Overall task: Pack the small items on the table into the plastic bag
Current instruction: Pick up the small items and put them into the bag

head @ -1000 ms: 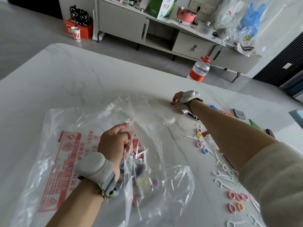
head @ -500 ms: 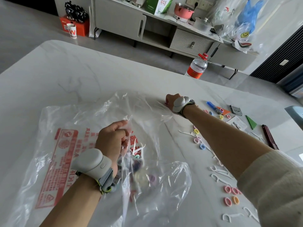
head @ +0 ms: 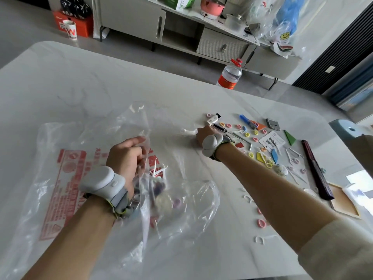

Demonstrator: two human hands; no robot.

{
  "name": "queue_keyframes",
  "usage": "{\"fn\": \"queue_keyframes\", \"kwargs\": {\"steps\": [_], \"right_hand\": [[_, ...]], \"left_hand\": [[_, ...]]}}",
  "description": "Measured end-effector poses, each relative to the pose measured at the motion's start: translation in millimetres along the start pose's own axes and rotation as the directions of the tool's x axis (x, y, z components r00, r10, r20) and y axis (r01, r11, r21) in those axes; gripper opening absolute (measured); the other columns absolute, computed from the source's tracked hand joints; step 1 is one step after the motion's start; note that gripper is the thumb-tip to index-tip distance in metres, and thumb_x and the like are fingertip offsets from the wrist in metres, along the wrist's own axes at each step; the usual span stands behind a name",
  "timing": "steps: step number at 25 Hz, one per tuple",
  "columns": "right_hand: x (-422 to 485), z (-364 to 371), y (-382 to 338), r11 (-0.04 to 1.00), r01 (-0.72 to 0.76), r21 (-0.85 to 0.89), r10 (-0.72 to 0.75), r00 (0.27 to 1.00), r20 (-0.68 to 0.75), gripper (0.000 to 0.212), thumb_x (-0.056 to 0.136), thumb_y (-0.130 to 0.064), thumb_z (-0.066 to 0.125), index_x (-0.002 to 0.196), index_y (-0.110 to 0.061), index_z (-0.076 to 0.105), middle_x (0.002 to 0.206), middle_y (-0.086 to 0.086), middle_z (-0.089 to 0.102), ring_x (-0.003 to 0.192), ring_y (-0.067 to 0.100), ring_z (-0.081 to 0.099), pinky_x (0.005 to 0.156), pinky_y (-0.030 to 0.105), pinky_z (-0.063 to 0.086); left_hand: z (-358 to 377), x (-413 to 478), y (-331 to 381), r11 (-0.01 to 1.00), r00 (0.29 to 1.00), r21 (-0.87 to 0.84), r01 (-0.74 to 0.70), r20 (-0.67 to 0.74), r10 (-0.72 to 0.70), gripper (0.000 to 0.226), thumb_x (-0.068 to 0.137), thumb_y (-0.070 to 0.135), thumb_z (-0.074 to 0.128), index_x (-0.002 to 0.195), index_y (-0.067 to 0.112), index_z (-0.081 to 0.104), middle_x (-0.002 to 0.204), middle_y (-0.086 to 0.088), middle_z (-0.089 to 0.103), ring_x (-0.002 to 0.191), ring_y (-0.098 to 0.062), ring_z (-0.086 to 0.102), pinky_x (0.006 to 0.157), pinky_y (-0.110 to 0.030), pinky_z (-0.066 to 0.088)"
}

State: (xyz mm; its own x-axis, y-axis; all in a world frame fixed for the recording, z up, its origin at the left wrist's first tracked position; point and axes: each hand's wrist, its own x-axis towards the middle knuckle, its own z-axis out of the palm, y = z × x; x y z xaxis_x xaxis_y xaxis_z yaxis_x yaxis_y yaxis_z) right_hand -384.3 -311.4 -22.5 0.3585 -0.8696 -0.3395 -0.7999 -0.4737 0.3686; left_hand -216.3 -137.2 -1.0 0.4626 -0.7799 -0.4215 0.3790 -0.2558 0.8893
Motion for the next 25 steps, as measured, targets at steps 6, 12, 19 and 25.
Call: {"fn": "queue_keyframes", "kwargs": {"steps": [6, 12, 19, 25], "right_hand": [[-65, 17, 0, -0.202, -0.077, 0.976, 0.272, 0.953, 0.131, 0.021, 0.085, 0.004, 0.055, 0.069, -0.007, 0.06, 0.067, 0.011, 0.061, 0.061, 0.019, 0.063, 0.066, 0.029, 0.06], [-113, 25, -36, -0.89, -0.303, 0.34, -0.223, 0.941, 0.253, 0.02, 0.087, 0.001, 0.038, 0.07, -0.008, 0.044, 0.069, 0.008, 0.037, 0.06, 0.016, 0.047, 0.052, 0.019, 0.052], [-101, 18, -52, -0.869, -0.341, 0.358, -0.258, 0.931, 0.26, 0.016, 0.089, -0.014, 0.049, 0.092, 0.001, 0.054, 0.087, 0.02, 0.058, 0.075, 0.026, 0.063, 0.066, 0.029, 0.059], [-85, -4, -72, -0.732, -0.526, 0.432, -0.319, 0.826, 0.465, 0.069, 0.093, -0.059, 0.022, 0.139, -0.01, 0.037, 0.152, 0.011, 0.035, 0.136, 0.026, 0.039, 0.106, 0.047, 0.021]], "left_hand": [[-1, 1, -5, 0.999, 0.999, 0.021, -0.04, 0.002, 0.04, 0.053, 0.073, -0.01, 0.039, 0.109, 0.016, 0.069, 0.063, -0.002, 0.053, 0.038, -0.008, 0.04, 0.036, -0.012, 0.028], [-2, 4, -9, 0.995, 0.997, 0.064, -0.071, 0.012, 0.071, 0.053, 0.071, -0.01, 0.039, 0.106, 0.016, 0.069, 0.066, -0.002, 0.056, 0.042, -0.011, 0.041, 0.038, -0.015, 0.03], [-2, 8, -15, 0.994, 0.996, 0.07, -0.088, 0.021, 0.087, 0.052, 0.071, -0.012, 0.039, 0.1, 0.018, 0.07, 0.059, 0.003, 0.059, 0.041, -0.01, 0.042, 0.038, -0.015, 0.033], [-4, 9, -16, 0.995, 0.996, 0.049, -0.084, 0.035, 0.083, 0.049, 0.072, -0.01, 0.04, 0.099, 0.017, 0.07, 0.067, -0.003, 0.059, 0.046, -0.012, 0.045, 0.046, -0.02, 0.038]]}}
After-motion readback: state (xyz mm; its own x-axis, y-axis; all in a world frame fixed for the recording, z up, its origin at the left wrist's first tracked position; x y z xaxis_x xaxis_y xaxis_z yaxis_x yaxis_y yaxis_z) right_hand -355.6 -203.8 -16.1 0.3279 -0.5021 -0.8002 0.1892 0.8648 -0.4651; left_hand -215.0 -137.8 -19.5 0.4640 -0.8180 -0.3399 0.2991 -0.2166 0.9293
